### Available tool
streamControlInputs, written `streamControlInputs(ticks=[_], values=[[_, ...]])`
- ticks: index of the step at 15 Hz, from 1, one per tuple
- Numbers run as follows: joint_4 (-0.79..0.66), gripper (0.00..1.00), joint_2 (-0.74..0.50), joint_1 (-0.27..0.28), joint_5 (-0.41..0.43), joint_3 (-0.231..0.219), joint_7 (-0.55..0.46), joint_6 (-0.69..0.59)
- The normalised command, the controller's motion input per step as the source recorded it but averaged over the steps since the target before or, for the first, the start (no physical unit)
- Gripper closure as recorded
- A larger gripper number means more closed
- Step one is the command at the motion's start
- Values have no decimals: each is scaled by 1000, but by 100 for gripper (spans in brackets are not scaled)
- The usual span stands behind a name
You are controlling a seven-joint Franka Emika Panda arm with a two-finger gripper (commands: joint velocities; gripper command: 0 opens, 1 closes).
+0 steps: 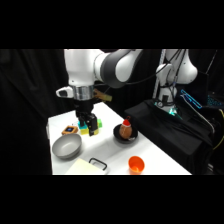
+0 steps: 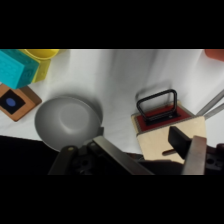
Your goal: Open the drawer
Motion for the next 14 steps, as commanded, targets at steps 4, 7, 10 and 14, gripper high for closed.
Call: streamControlInputs(ticks=[4,7,10,14], values=[[188,0,261,1,108,73,-92,191],[191,0,258,21,42,27,-52,190],[198,0,260,39,-23,-12,-13,217],[234,0,254,44,-59,-30,9,206]])
